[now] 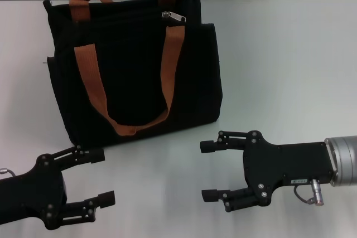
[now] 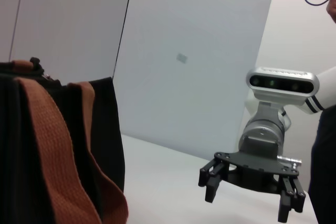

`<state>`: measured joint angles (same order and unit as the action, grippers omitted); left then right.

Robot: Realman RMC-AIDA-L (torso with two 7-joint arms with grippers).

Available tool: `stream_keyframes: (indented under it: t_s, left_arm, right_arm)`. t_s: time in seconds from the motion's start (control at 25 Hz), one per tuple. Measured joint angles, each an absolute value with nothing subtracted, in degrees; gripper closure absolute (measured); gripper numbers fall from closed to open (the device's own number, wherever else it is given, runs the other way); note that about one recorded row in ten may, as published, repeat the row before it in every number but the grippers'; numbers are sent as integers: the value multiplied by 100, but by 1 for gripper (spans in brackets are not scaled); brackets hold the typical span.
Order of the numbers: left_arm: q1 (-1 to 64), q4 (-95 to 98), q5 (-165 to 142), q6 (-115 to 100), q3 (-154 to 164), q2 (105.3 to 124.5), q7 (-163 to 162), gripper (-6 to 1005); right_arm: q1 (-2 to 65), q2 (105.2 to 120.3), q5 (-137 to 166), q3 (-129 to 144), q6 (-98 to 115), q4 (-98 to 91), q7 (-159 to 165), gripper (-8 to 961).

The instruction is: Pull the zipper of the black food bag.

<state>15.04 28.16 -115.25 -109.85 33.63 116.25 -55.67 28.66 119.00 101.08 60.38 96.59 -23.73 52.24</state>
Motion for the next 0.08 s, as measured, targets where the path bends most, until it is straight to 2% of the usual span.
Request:
stream_keyframes:
  t_s: [0.08]
  left_arm:
    - [1518, 2820, -11580, -10984, 3365, 11612, -5566, 170]
  right_arm:
    - [2864, 11901, 10108, 6037, 9658, -2372, 5223, 128]
